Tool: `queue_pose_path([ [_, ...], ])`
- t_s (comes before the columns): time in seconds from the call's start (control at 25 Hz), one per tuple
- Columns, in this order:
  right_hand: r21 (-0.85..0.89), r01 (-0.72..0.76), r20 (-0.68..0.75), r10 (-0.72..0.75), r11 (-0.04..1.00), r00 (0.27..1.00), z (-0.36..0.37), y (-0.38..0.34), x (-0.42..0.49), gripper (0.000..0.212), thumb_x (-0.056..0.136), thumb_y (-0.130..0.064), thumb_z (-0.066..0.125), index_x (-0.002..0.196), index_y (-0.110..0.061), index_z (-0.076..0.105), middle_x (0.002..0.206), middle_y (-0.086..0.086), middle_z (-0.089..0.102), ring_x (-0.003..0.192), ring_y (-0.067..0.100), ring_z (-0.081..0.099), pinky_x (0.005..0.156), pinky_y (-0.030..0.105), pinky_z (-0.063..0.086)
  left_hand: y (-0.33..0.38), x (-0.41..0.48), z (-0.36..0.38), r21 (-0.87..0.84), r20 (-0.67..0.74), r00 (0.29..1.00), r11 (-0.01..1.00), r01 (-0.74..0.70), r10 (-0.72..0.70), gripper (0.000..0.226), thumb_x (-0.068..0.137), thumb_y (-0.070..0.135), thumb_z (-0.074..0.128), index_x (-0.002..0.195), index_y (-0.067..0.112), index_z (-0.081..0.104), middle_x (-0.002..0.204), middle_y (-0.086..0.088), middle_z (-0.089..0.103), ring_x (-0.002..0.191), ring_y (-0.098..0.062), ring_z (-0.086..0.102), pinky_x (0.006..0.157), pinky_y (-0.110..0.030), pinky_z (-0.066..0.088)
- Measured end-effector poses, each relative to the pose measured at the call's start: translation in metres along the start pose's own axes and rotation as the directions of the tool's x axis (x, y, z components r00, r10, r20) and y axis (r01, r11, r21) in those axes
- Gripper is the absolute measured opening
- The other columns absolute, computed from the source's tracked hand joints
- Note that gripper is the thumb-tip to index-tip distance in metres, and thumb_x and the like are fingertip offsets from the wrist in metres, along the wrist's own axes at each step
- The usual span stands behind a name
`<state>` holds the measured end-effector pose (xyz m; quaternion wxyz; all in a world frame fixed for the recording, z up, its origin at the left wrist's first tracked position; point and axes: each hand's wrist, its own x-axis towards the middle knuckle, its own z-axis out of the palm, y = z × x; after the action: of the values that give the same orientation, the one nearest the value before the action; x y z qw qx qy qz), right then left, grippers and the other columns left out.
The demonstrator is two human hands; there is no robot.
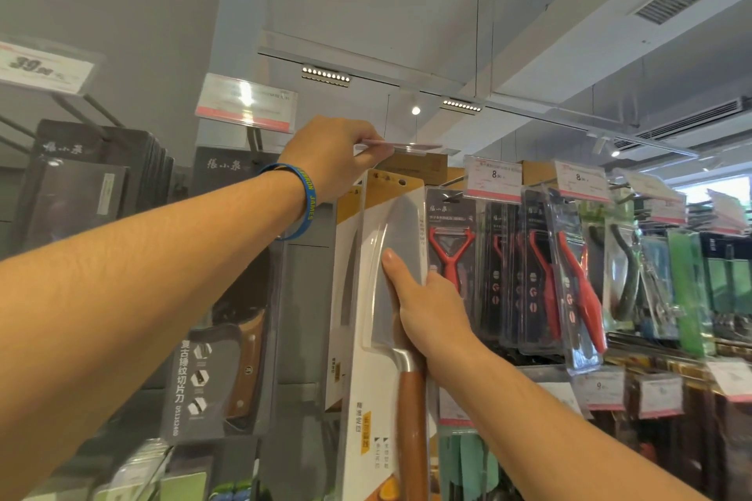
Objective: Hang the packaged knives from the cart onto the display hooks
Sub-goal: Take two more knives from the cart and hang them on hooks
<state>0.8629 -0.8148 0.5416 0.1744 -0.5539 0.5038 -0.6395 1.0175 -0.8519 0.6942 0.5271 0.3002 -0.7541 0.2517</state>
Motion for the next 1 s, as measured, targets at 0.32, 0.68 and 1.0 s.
queue_pose_path([
  [0.32, -0.013, 0.017, -0.002, -0.017, 1.000, 1.000, -0.004, -0.004, 0.005, 0.071, 0.084, -0.076, 0.057, 0.123, -0.017, 0.062, 0.112, 0.002, 0.071, 0.102, 0.024, 0.069, 0.094, 0.046, 0.057, -0.001, 0.004, 0.009, -0.022, -0.074, 0.997, 1.000, 0.014, -0.015, 0.051, 0.087, 0.066, 0.050, 0.110, 0.026, 0.072, 0.106, 0.002, 0.073, 0.091, -0.017, 0.060, 0.076, -0.033, 0.054],
  [0.68, -0.095, 0.072, -0.012, -0.073, 0.993, 0.997, 0.006, 0.002, 0.000, 0.083, 0.085, -0.078, 0.053, 0.135, -0.011, 0.056, 0.128, 0.005, 0.065, 0.117, 0.026, 0.062, 0.103, 0.047, 0.050, -0.002, 0.003, 0.009, -0.058, -0.052, 0.998, 0.998, 0.029, -0.032, 0.047, 0.088, 0.061, 0.053, 0.113, 0.025, 0.071, 0.110, 0.001, 0.071, 0.091, -0.014, 0.055, 0.076, -0.030, 0.051],
  [1.0, -0.061, 0.062, -0.021, -0.064, 0.996, 0.998, -0.002, -0.003, 0.007, 0.073, 0.084, -0.077, 0.056, 0.127, -0.018, 0.060, 0.117, 0.002, 0.069, 0.105, 0.023, 0.067, 0.097, 0.047, 0.055, 0.000, 0.003, 0.008, -0.060, -0.053, 0.998, 0.998, 0.025, -0.029, 0.053, 0.085, 0.065, 0.050, 0.112, 0.025, 0.072, 0.110, 0.000, 0.072, 0.093, -0.016, 0.058, 0.079, -0.033, 0.053],
])
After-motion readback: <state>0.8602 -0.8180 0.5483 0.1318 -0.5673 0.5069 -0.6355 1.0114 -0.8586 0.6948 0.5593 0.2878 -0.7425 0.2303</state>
